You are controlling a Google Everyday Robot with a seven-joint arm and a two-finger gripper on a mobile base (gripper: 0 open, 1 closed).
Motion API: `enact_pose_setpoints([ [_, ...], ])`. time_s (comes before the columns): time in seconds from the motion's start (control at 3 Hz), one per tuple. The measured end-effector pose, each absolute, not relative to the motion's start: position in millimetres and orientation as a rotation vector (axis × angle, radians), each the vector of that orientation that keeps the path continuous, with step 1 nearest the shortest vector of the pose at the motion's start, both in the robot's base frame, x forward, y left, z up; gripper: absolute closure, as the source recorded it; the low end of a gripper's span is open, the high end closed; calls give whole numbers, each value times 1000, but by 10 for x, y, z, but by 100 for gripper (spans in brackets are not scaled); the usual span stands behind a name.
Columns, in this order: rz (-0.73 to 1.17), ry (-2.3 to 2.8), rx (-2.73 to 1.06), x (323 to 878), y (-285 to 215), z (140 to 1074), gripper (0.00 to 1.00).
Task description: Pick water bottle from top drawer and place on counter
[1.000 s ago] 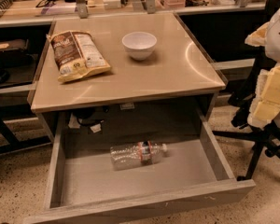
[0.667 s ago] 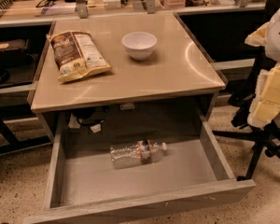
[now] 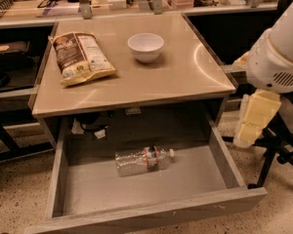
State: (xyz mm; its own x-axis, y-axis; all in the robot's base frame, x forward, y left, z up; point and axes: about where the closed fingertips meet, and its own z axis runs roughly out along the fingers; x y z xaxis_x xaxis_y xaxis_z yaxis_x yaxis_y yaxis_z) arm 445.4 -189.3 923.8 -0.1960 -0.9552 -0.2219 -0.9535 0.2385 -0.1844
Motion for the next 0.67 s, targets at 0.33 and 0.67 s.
enact_pose_setpoints([
  [0.33, 91, 2264, -1822, 4373, -1678, 8871, 0],
  [0.67, 92, 2264, -1822, 4373, -1678, 8870, 0],
])
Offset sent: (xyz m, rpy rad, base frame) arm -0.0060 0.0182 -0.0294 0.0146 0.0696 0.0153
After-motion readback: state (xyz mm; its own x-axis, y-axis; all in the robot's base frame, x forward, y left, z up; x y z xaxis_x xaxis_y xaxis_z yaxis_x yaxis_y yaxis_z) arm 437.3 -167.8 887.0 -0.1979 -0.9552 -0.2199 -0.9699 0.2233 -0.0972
